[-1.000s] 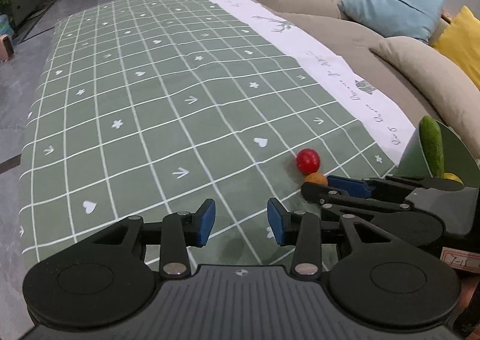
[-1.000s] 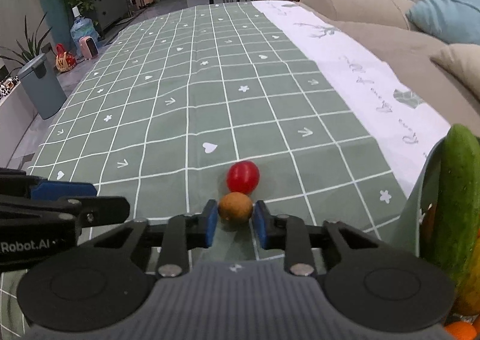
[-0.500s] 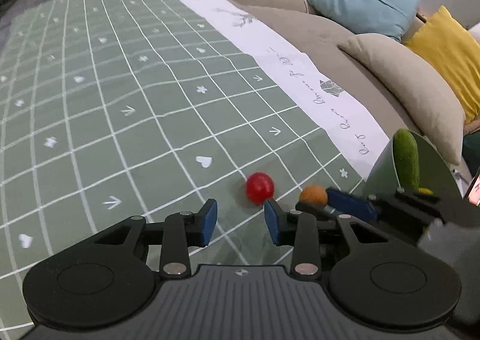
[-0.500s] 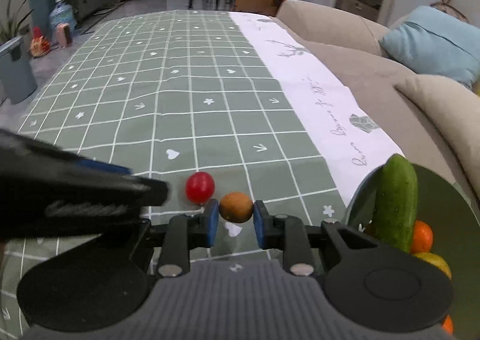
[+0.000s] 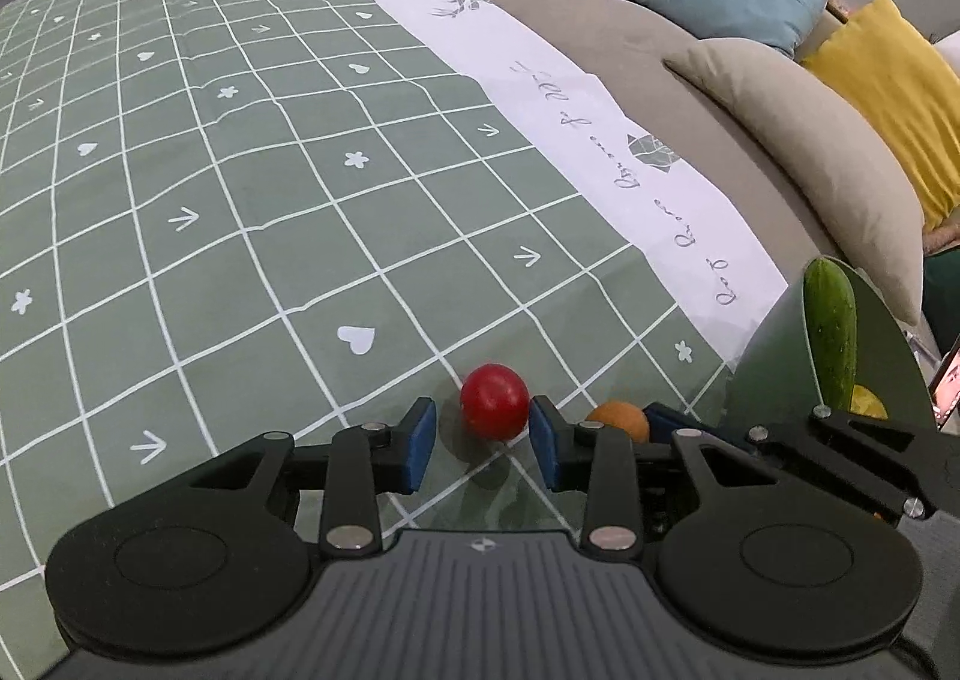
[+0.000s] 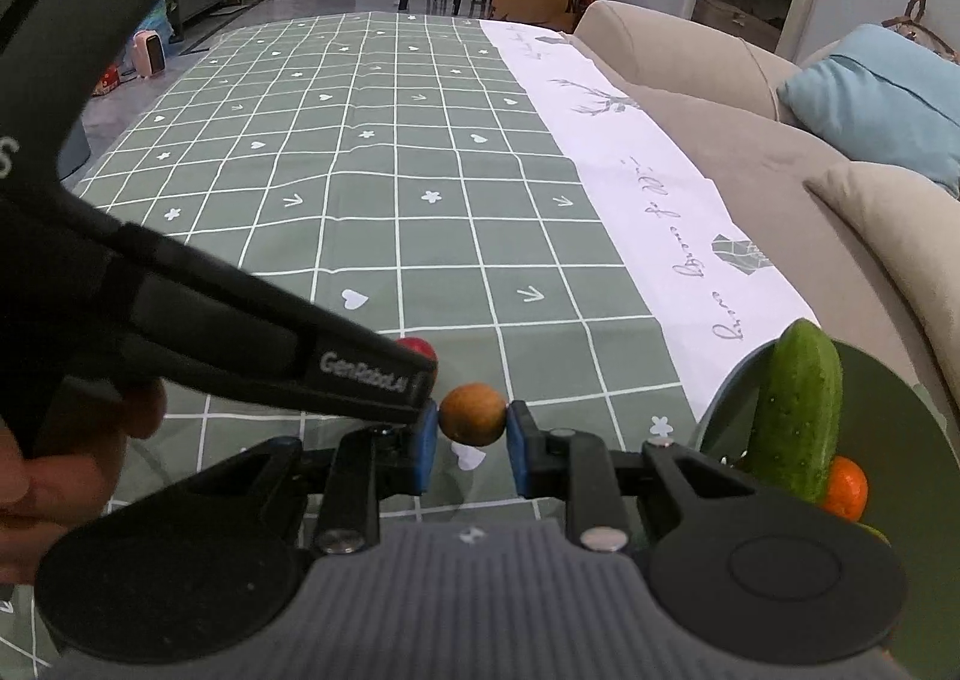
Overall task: Organize fruits
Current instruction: 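Grasp the small brown fruit with the right gripper while the left gripper grasps the red plum, then carry the plum and brown fruit into the colander with both grippers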
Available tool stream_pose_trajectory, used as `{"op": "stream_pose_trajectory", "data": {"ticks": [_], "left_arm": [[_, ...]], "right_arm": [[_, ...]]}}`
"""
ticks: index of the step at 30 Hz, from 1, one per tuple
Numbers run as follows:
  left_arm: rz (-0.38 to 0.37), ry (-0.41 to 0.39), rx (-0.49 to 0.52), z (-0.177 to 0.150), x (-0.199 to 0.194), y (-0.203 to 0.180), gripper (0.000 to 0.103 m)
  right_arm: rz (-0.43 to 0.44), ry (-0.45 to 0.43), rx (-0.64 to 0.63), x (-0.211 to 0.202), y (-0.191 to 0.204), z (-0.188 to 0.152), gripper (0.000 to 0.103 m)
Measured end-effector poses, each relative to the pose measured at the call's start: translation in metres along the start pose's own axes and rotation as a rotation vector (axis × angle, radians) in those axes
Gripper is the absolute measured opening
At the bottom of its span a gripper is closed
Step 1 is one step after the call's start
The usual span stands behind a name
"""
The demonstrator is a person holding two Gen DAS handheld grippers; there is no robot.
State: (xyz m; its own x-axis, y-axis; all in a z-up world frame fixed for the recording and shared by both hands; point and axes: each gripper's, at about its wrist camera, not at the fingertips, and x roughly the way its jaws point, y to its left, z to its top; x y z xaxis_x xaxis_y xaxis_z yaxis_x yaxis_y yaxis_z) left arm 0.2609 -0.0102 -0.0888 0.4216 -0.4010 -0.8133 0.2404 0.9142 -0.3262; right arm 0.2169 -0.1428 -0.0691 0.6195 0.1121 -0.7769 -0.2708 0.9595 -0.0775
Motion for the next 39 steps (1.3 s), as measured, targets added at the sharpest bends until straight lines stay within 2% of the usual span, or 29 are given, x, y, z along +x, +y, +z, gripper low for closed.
{"op": "stream_pose_trajectory", "data": {"ticks": [3,11,17,25,31,39], "left_arm": [[-0.024,0.006,0.001,0.002,0.003,-0.002,0.028],[-0.004,-0.012,-0.004,0.001,-0.004,-0.004,0.027],[0.018,-0.071,-0.050,-0.010,-0.043,0.001,0.027],[0.069,-0.160,-0.101,-0.035,-0.107,-0.002,0.027],[0.116,-0.182,-0.065,-0.056,-0.142,-0.017,0.027],[0.095,-0.184,0.005,-0.078,-0.164,-0.053,0.027]], "right_arm": [[0.005,0.004,0.007,0.001,-0.001,0.000,0.020],[0.020,0.017,0.028,-0.001,-0.002,0.001,0.020],[0.045,0.025,0.063,-0.011,-0.003,0.000,0.020],[0.091,-0.010,0.069,-0.048,0.004,0.000,0.020],[0.123,-0.028,0.073,-0.081,0.007,-0.007,0.020],[0.200,-0.027,0.080,-0.126,-0.006,-0.024,0.020]]}}
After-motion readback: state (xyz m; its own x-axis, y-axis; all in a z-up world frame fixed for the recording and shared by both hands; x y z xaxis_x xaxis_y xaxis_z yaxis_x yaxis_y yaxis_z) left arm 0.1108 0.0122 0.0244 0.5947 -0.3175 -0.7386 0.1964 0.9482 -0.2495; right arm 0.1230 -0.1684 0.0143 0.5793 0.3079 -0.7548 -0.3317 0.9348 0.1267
